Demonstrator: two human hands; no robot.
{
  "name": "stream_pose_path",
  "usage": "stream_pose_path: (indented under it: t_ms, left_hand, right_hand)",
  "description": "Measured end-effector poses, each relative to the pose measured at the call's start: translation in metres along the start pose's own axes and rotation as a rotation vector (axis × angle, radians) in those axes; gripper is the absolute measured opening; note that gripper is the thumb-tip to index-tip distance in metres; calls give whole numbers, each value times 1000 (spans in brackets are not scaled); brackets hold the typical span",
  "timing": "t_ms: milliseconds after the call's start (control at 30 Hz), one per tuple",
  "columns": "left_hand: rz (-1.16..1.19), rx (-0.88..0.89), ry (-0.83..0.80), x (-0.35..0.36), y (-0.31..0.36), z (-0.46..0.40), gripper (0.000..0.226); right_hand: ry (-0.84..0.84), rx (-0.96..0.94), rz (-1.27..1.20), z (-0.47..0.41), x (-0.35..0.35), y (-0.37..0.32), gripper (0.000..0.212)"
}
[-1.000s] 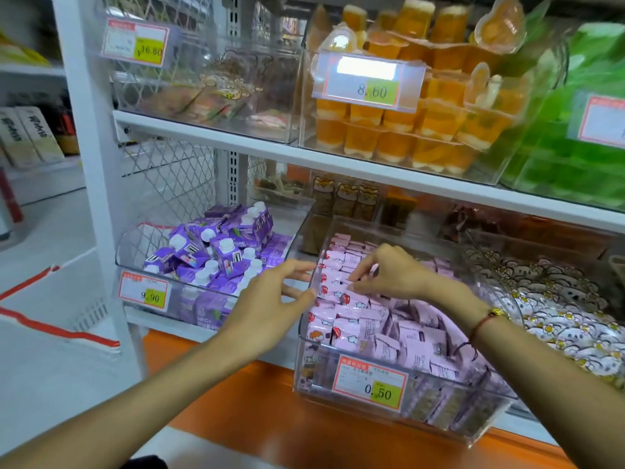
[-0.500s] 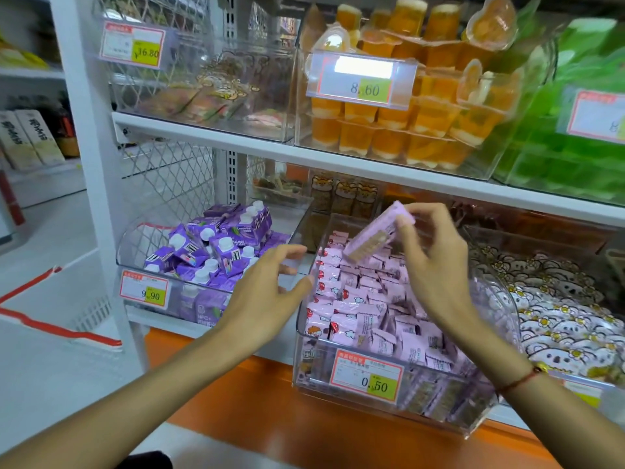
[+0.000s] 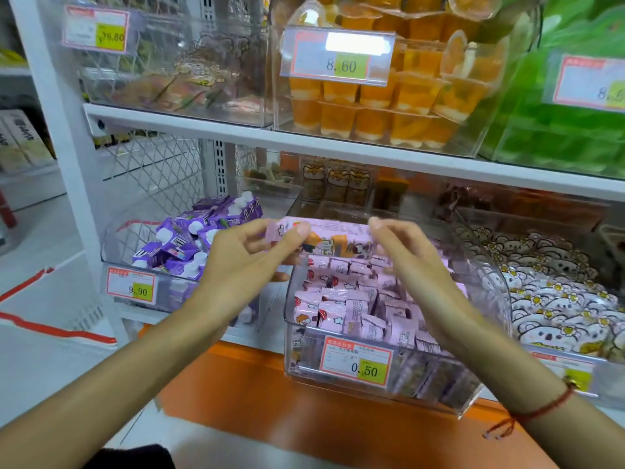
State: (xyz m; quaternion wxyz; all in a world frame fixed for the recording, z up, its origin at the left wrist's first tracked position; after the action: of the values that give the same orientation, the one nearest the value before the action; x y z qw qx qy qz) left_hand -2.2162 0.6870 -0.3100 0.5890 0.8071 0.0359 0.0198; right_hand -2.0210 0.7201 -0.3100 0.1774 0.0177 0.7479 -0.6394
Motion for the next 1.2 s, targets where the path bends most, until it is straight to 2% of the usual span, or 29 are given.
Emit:
stream_pose_path:
  t_ms: [67,133,200,267,333,400,467,533,633,733,867,1000,1133,1200]
  left_hand:
    - [3,-66,3,1,-6,-1,12]
    - [13,-79,7,2,-8,-1,12]
    - [-16,-72,-30,8,-8,0,21]
    - [-38,-57,-68,12,-7,-2,37]
    - [-120,6,-67,11,-4,-6,45]
    - [-386,167,-86,13,6,-11,29]
    - [-700,313,-180,26,12,-14,14]
    - [-934,372,-338,46,6,-19,18]
    - [-1207,394,-553,70,-13,-26,27]
    - [-1449,432,-641,74,-26,-28,34]
    - [-1472,502,-629,62,-25,-28,40]
    - [-1414,524,-582,53,-25,-22,36]
    - [-1212,556,-300,34,-14,-12,22]
    - [-1089,493,-146,19,-12,-7,26]
  right_hand:
    - [-50,-203,206,6,7,-17,54]
    - [-101,-369,460,12,18,-26,54]
    - [-41,-516,757,14,26,-31,45]
    - [41,-587,863,12,25,-33,38]
    - [119,-568,740,8,10,-32,30]
    - [178,-456,458,-2,-14,-24,28]
    - [192,-339,171,-12,-30,-13,32]
    - [155,-260,-56,-23,-35,1,41]
    - [156,-197,-181,-33,-31,16,55]
    - [120,-199,-207,-41,-21,22,66]
    - [21,-270,-50,-48,-5,23,48]
    - [-150,-304,156,-49,11,29,36]
    - [-118,-304,489,-52,16,38,24]
    - [-57,-321,588,-52,13,35,24]
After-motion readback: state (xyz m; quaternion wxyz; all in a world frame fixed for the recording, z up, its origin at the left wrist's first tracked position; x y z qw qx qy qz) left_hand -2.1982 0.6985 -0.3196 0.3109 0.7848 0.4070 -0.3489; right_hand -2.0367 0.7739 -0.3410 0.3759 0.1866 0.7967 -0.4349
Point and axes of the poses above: each hand's wrist, its own z-axis away from the middle knuckle, its own x-axis out of the palm, y = z × x, the point moved 6 cm from there along -z, towards the middle knuckle, and after that the axes turned 8 degrees about -y, right-handed, at the moved point
